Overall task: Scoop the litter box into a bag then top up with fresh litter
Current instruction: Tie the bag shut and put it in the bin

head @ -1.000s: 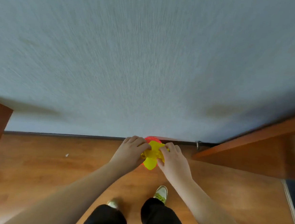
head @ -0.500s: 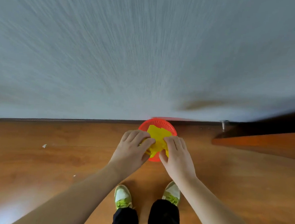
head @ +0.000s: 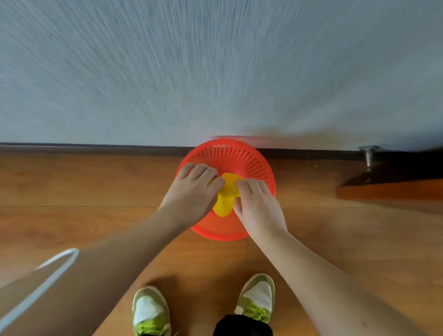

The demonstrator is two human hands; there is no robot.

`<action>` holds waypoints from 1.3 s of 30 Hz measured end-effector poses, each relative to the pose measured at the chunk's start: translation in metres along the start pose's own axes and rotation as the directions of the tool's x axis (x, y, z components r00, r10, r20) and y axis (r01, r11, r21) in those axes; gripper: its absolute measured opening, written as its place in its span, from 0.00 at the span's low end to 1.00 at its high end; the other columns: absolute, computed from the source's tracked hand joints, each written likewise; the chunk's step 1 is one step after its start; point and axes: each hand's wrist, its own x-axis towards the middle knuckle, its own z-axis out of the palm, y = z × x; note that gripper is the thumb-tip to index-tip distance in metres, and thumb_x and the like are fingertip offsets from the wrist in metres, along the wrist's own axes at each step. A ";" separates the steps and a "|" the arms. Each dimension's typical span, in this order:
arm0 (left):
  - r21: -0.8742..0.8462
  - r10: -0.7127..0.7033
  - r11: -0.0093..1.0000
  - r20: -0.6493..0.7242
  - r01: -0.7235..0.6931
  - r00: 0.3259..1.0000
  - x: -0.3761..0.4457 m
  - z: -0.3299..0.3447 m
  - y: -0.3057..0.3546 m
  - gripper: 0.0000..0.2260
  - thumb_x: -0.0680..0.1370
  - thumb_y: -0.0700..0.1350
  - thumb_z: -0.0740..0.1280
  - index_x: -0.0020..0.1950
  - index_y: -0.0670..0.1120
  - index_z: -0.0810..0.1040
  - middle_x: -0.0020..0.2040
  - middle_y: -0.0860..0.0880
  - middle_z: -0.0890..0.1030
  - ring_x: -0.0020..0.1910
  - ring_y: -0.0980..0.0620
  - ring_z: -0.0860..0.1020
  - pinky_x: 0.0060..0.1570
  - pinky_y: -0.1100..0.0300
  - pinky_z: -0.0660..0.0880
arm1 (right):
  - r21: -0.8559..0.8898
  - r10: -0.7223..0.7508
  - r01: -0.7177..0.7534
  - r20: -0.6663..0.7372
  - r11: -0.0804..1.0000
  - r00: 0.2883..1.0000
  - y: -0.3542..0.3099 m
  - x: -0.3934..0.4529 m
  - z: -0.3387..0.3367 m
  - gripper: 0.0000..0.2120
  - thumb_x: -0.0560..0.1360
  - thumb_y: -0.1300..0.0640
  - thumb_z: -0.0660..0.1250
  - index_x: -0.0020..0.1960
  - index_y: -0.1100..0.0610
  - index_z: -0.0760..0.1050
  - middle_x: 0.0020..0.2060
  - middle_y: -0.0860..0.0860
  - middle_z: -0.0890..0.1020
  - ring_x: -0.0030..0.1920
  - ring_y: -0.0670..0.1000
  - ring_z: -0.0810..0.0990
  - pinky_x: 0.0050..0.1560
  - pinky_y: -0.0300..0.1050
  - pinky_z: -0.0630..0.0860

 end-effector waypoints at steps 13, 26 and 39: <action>-0.028 -0.068 0.997 0.157 0.073 0.985 0.032 0.042 -0.012 0.09 0.66 0.40 0.75 0.42 0.44 0.78 0.39 0.45 0.78 0.40 0.42 0.77 0.39 0.51 0.74 | -0.007 0.131 -0.131 0.052 0.991 0.990 0.006 0.038 0.055 0.10 0.69 0.63 0.71 0.50 0.62 0.77 0.42 0.56 0.80 0.43 0.57 0.79 0.37 0.49 0.80; 0.061 -0.102 0.994 0.255 0.089 0.962 0.007 0.043 -0.015 0.17 0.71 0.53 0.65 0.55 0.43 0.78 0.53 0.43 0.81 0.54 0.40 0.77 0.57 0.44 0.72 | -0.159 0.134 -0.120 0.085 0.980 0.987 -0.002 0.032 0.042 0.14 0.69 0.59 0.71 0.55 0.57 0.77 0.46 0.54 0.81 0.47 0.58 0.79 0.49 0.53 0.76; 0.003 -0.319 0.945 0.253 0.328 0.914 -0.033 -0.180 0.052 0.29 0.80 0.60 0.48 0.77 0.46 0.62 0.77 0.45 0.64 0.78 0.45 0.58 0.74 0.41 0.52 | -0.129 0.201 -0.187 0.105 0.974 0.974 -0.070 -0.042 -0.164 0.21 0.80 0.48 0.57 0.70 0.55 0.69 0.67 0.54 0.74 0.67 0.55 0.72 0.69 0.55 0.67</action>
